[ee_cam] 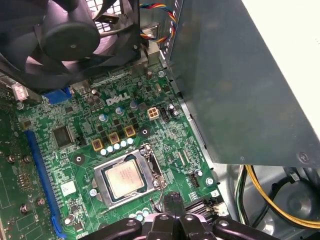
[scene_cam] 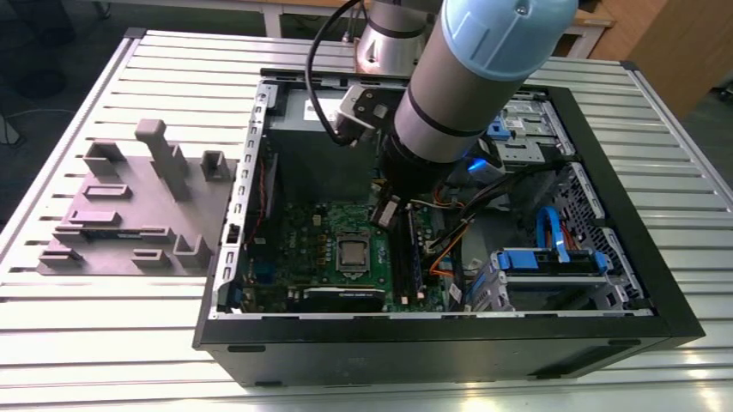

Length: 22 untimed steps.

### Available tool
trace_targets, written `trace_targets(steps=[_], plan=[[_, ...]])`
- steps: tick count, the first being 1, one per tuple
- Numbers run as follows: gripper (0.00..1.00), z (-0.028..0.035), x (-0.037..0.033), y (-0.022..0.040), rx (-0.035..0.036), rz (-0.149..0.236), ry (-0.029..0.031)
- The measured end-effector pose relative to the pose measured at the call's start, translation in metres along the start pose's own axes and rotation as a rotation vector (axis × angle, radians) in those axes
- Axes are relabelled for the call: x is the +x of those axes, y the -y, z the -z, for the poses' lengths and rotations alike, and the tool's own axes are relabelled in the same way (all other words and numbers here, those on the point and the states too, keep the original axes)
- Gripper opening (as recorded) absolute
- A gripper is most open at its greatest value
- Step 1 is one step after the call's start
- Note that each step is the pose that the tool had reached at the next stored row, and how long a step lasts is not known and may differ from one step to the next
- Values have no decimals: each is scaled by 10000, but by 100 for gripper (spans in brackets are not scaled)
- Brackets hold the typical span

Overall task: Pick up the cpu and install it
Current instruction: 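Install the first cpu locking lever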

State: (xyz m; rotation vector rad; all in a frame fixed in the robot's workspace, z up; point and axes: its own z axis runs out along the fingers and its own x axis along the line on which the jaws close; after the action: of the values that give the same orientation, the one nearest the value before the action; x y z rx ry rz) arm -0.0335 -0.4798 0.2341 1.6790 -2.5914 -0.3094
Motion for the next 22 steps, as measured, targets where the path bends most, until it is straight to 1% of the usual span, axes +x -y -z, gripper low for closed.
trace_targets(steps=[2,4,8,13,15,22], plan=[[11,0,0,-1,2,3,0],[11,2,4,-11,22,25,6],[11,7,11,-29,95,146,23],[11,8,16,-40,206,332,44],[11,9,17,-41,221,388,42],[11,8,17,-42,222,412,39]])
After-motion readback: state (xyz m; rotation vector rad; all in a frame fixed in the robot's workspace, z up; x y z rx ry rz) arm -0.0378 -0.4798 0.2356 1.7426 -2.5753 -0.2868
